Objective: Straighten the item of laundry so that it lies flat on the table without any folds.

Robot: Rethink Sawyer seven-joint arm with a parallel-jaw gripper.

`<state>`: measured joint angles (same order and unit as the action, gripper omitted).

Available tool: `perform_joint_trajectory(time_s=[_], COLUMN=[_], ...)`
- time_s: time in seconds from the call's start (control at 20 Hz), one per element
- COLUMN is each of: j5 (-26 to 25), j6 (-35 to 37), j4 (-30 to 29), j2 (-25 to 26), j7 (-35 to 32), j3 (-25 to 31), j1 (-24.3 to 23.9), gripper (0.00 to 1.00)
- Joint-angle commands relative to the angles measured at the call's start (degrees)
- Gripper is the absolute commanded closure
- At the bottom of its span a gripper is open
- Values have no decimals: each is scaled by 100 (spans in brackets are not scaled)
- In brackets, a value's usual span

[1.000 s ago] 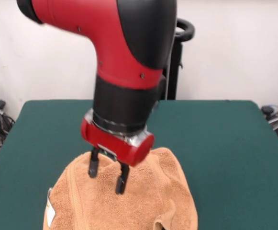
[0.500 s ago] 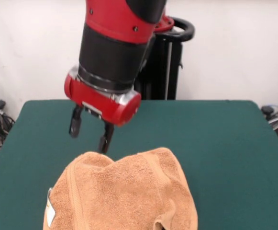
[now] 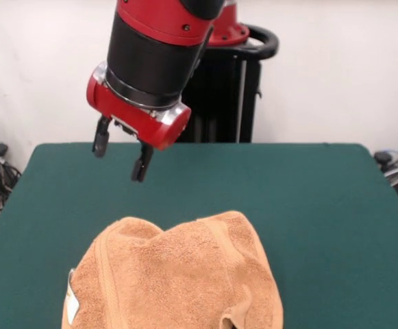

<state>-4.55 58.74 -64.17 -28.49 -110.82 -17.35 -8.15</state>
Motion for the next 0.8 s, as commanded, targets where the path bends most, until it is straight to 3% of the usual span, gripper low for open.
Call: perform_joint_trajectory(time_s=[0.05, 0.4, 0.8], j5=[-375, -349, -222], j6=[320, -444, -1301], j4=[-1119, -1185, -881], j2=[87, 321, 870], j7=[967, 723, 328], j3=[636, 983, 1417], j1=[-287, -541, -847], gripper=[0, 0, 0])
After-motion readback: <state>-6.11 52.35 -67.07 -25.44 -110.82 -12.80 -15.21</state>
